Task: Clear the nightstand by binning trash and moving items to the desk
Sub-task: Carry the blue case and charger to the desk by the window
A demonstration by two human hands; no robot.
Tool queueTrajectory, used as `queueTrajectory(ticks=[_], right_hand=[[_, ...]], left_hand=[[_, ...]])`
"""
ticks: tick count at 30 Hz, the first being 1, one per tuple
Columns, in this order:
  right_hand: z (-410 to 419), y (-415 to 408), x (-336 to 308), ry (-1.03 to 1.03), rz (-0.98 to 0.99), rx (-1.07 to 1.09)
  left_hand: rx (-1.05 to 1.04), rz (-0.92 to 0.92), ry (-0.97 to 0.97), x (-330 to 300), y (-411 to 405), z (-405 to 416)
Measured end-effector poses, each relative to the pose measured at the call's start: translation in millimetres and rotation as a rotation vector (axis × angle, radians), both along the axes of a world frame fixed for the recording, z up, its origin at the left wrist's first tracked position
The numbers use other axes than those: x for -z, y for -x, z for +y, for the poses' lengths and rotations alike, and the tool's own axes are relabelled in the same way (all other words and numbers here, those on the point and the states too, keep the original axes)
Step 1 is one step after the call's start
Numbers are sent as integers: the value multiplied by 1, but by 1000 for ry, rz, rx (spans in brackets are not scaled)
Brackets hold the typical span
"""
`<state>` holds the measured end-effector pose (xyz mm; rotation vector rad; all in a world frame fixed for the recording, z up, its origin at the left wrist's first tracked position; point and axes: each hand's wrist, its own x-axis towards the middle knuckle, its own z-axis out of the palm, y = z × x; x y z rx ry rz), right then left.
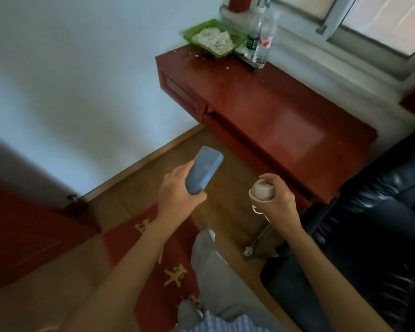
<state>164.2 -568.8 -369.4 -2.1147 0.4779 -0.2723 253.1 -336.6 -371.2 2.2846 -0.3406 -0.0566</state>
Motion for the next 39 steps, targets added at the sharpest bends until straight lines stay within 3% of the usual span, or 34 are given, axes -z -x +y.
queueTrajectory(ticks=[15,32,39], right_hand=[[-78,-256,-6,42,-63,131],[-127,-403,9,51,-13,462],[-142,-417,19,24,47,583]], left_hand=[[85,-22,-50,-20,-260,-87],[392,1,-125,13,-470,-174],[517,25,-147,28,-517,-224]])
